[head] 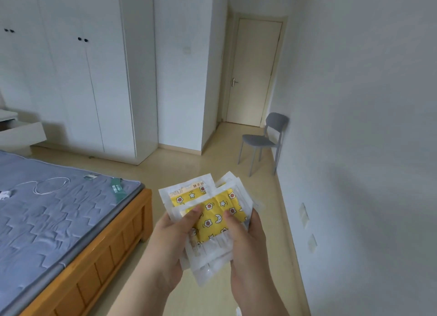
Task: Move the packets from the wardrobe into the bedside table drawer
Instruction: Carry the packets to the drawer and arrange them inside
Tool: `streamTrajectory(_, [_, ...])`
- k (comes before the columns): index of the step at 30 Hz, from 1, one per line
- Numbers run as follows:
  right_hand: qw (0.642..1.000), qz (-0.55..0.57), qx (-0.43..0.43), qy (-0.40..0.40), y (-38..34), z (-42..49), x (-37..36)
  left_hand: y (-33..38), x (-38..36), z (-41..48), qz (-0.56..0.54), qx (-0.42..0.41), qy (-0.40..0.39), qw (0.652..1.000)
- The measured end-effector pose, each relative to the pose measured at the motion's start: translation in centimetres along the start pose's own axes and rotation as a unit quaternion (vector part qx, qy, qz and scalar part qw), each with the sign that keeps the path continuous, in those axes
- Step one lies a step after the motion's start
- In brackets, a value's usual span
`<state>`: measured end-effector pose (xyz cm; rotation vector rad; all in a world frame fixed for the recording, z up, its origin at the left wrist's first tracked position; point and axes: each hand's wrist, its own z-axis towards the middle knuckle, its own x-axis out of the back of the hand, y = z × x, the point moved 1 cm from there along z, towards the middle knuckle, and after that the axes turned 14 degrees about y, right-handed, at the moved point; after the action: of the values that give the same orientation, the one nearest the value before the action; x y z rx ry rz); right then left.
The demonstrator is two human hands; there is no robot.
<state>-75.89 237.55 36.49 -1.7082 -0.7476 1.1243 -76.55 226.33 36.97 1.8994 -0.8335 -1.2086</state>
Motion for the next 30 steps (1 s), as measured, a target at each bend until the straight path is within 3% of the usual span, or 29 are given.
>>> streamTrajectory(12, [0.998, 0.036, -0.040, -0.027, 0.1, 28.3, -13.7, 5.2, -10.1, 28.8, 0.002, -0.011, 0.042, 0.999])
streamTrajectory(20, [0.994, 0.043, -0.047, -0.093, -0.9, 47.8, -22.3, 8.8, -17.7, 46.8, -0.014, -0.039, 0.079, 0.996])
streamTrajectory(30, [0.991, 0.029, -0.058, -0.119, 3.1, 65.7, -35.6, 13.3, -19.1, 68.5, -0.032, -0.040, 0.109, 0.993])
